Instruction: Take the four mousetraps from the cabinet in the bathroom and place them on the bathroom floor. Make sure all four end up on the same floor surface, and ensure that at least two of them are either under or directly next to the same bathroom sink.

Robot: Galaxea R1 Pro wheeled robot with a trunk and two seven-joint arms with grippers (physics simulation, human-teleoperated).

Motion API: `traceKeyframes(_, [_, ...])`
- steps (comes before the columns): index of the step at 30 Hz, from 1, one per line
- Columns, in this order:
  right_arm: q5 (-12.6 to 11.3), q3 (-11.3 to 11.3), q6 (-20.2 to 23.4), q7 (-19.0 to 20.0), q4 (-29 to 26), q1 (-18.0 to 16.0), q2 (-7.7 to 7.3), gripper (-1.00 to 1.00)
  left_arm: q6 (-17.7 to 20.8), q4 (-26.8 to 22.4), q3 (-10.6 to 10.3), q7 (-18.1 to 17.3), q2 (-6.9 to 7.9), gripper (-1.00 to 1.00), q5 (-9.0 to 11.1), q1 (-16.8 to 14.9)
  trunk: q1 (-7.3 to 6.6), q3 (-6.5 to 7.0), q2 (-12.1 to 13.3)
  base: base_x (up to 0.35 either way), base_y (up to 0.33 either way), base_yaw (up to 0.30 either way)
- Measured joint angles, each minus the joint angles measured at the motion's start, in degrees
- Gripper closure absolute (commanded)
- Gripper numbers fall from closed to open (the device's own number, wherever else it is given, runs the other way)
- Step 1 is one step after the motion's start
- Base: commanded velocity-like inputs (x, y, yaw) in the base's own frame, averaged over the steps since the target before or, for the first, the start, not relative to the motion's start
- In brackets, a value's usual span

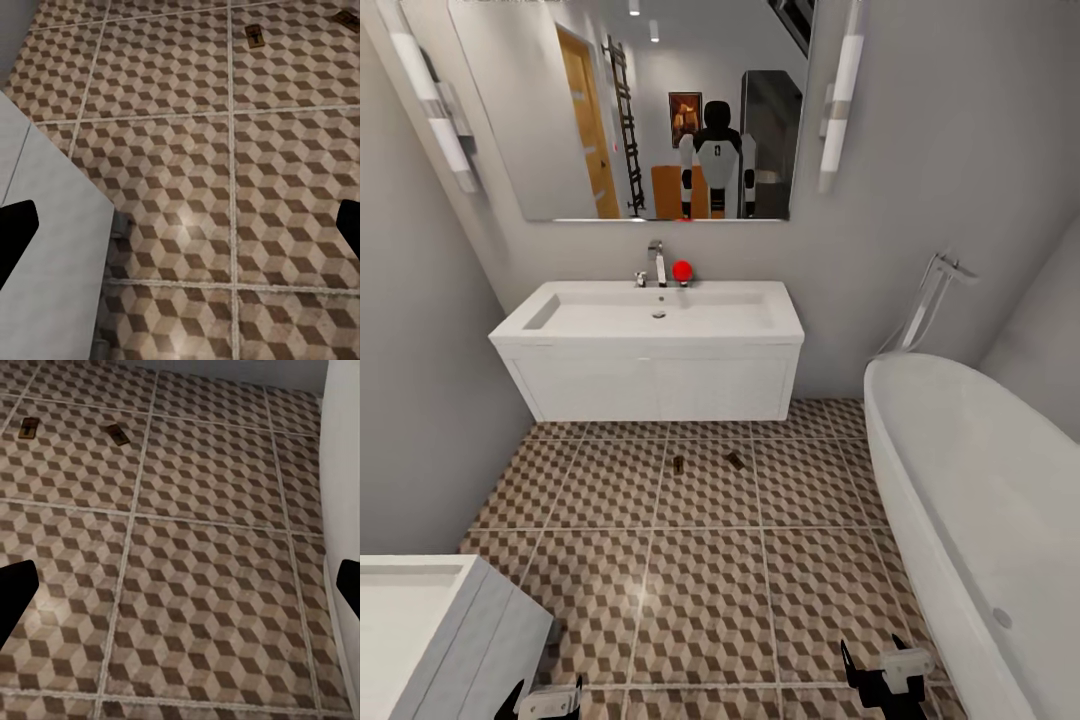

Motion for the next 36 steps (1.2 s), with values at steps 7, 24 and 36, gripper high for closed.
traceKeyframes(7, [0.0, 0.0, -0.01, 0.0, 0.04, 0.0, 0.02, -1.0, 0.0, 0.0, 0.0, 0.0, 0.0, -1.0, 0.0, 0.0, -1.54, 1.26, 2.81, 0.0, 0.0, 0.0])
traceKeyframes(24, [0.0, 0.0, 0.05, 0.0, 0.04, 0.01, 0.07, -1.0, 0.0, 0.0, 0.0, 0.0, 0.0, -1.0, 0.0, 0.0, -5.28, 4.32, 9.64, 0.0, 0.0, 0.0])
traceKeyframes(36, [0.0, 0.0, 0.07, 0.0, 0.02, 0.02, 0.07, -1.0, 0.0, 0.0, 0.0, 0.0, 0.0, -1.0, 0.0, 0.11, -7.92, 6.48, 14.47, 0.0, 0.0, 0.0])
